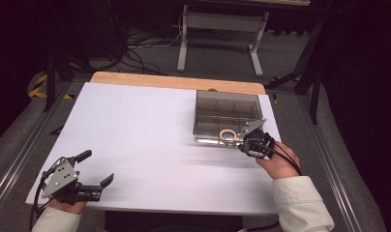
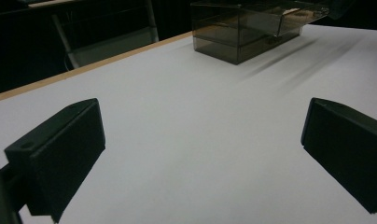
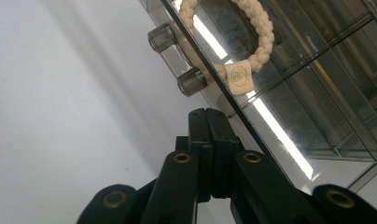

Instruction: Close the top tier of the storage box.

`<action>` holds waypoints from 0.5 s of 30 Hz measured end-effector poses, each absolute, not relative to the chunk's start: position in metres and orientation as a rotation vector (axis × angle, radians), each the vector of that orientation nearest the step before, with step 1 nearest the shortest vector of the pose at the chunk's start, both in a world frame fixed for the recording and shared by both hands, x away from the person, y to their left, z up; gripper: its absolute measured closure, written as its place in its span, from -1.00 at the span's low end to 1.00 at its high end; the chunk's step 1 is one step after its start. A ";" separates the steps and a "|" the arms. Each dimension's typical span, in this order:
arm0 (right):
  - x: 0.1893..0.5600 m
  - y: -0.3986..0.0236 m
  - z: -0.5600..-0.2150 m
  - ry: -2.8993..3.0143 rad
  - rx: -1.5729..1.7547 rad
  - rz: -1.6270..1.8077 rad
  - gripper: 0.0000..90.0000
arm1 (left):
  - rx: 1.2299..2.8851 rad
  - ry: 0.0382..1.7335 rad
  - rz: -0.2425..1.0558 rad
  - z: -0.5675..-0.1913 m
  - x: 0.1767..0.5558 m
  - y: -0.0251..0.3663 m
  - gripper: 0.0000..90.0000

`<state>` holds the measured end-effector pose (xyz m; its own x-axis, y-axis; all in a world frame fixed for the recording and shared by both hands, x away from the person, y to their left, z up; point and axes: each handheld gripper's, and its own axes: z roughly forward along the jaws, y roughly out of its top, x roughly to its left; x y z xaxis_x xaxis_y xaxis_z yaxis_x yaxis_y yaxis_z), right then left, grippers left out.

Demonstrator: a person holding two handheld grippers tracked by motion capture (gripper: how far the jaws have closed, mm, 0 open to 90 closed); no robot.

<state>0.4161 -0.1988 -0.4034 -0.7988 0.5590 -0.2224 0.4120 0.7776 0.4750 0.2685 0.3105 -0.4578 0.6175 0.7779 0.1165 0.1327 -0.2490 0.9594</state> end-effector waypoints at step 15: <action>0.418 -0.197 -0.401 2.604 0.752 0.607 1.00 | 1.743 0.743 0.738 -0.457 0.269 0.312 -0.99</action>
